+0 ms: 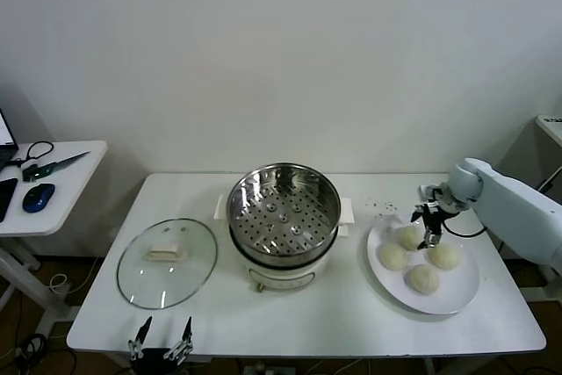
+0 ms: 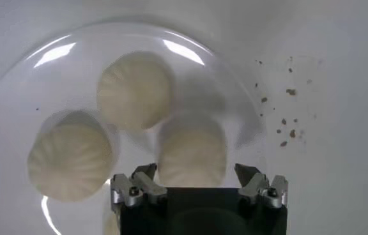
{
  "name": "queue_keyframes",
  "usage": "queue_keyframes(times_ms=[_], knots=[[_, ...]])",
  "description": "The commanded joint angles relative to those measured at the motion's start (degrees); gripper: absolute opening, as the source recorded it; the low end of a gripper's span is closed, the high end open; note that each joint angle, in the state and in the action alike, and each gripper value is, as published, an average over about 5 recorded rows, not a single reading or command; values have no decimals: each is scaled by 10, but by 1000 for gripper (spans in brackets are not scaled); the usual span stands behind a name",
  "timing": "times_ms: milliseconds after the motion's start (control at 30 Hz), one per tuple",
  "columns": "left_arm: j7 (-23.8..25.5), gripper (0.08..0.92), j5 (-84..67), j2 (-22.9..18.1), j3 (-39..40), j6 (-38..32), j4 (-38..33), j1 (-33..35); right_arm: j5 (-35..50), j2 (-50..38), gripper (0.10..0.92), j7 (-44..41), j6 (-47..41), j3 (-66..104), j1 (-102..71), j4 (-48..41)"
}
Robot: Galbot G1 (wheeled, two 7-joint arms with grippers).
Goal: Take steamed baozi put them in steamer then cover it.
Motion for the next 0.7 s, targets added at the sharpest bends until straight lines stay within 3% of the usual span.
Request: queue_keyframes(times_ms=[33,233,367,500,700], knots=[[0,823,2,-1,1,-1,-1,2,-4,10,706,-2,-3,5,-5,-11],[-1,823,4,-4,1,-1,-4,4,7,0,680,-8,0,-9,23,5],[0,823,6,-5,3,-1,-7,4,58,-23,679,-21,17,-102,135,53],[-1,823,8,-4,4,-2,-10,4,138,-20,679,-40,72,-259,311,104],[-2,823,13,-4,8,-5,-10,2,259,55,670,-66,193,-400,536,200]])
